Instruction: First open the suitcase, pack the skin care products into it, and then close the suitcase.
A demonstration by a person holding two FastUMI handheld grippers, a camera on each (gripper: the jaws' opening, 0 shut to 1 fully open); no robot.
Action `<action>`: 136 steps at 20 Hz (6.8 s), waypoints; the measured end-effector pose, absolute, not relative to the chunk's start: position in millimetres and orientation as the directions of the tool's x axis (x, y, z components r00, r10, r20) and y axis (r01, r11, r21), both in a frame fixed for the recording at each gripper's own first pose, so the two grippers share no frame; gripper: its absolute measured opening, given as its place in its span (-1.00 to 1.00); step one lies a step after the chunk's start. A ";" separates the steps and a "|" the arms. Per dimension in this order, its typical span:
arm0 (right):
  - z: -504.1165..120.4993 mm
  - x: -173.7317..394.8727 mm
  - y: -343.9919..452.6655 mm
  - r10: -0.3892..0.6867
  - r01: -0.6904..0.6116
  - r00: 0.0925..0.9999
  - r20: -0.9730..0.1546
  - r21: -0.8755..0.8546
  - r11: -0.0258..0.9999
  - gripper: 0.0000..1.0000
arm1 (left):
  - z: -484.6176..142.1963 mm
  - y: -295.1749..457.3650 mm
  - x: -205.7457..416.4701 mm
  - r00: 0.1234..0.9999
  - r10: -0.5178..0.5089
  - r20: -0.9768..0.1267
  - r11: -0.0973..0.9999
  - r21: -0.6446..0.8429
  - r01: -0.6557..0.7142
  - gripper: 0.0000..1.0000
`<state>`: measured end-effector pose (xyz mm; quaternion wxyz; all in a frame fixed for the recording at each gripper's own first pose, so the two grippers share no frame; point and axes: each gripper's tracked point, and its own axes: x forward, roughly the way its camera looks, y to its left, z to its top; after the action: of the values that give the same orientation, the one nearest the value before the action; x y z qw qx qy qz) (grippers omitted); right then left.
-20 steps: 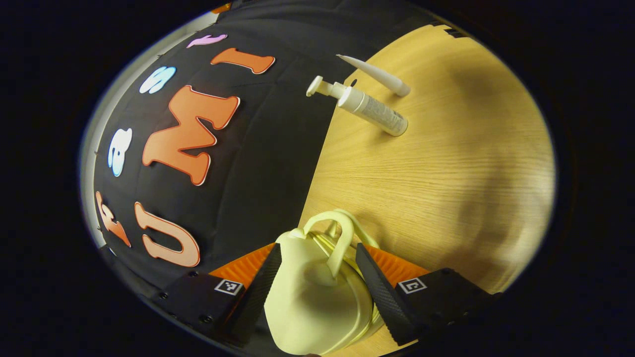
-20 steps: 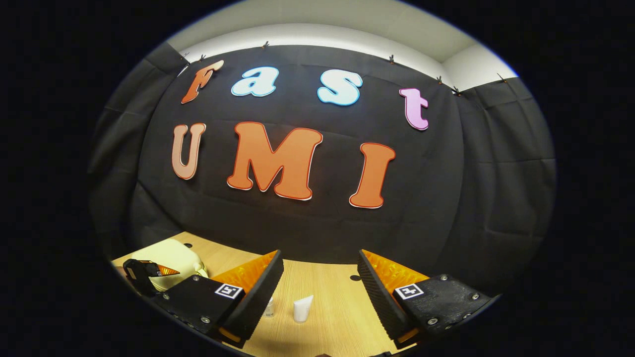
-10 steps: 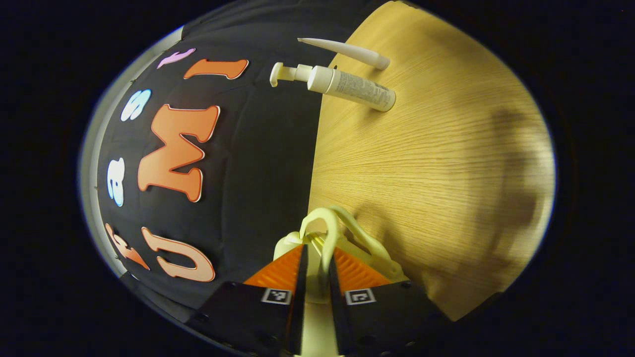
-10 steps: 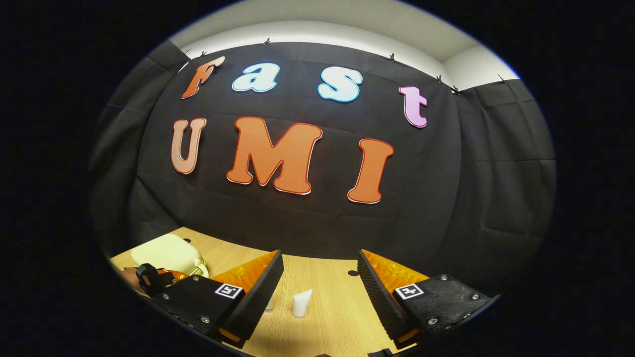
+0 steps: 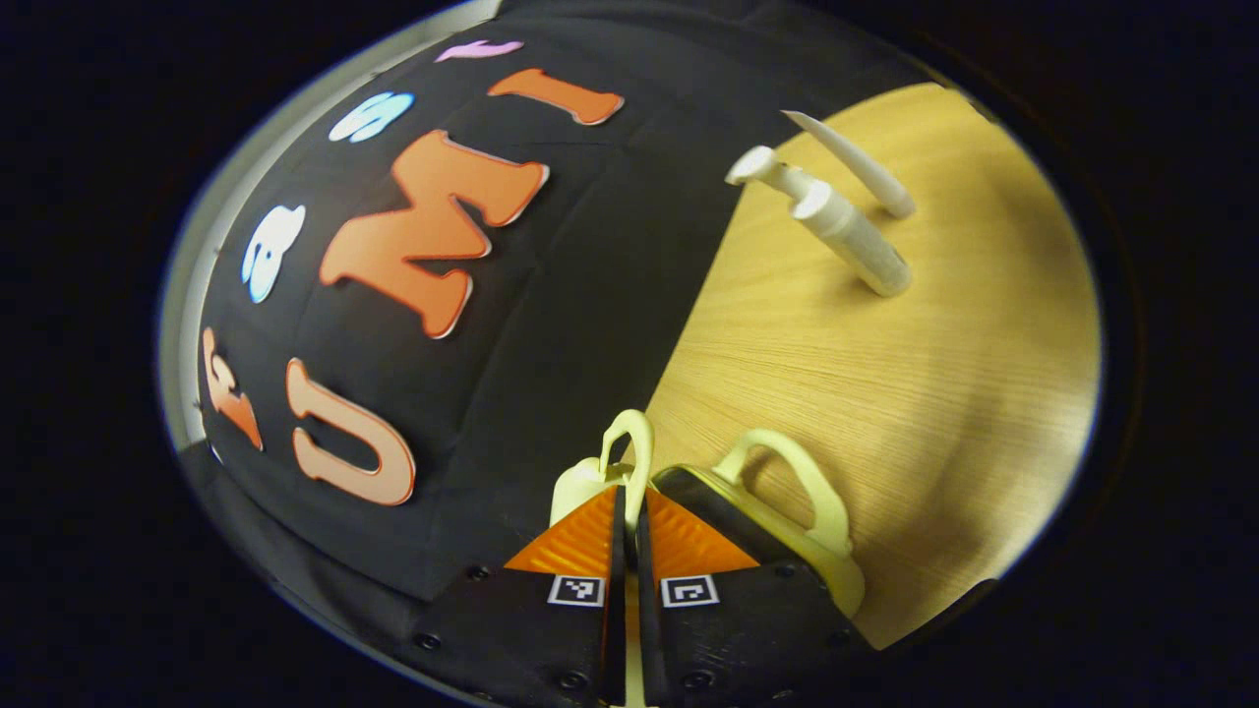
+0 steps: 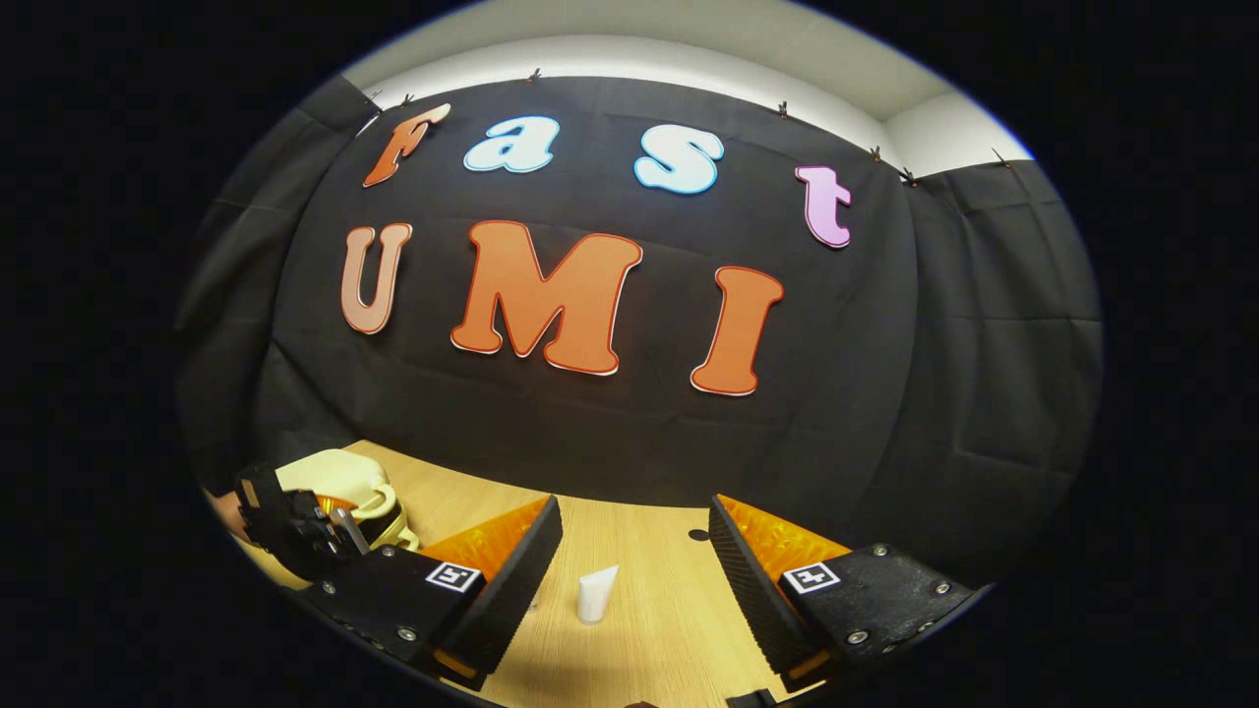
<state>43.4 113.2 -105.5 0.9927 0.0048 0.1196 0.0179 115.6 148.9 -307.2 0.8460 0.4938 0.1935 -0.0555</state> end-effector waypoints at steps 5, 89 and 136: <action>-102.8 56.5 131.7 0.072 -0.068 0.970 -0.232 0.026 0.997 0.92 | -245.1 204.5 129.2 0.927 0.115 -0.358 0.731 0.662 0.164 -0.87; -283.7 112.0 110.3 0.241 -0.203 0.855 -0.458 0.132 0.970 0.93 | -252.9 -15.6 137.9 0.915 -0.186 -0.359 0.973 0.062 0.222 0.98; -472.3 115.5 161.0 0.420 -0.406 0.569 -0.707 0.202 0.891 0.94 | -295.4 64.9 107.3 0.766 0.043 -0.641 0.998 0.062 -0.004 0.27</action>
<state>115.5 161.0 -472.3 0.8856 0.0085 0.4017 0.2330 107.3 64.9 -295.4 0.9393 0.0287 0.3416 0.0124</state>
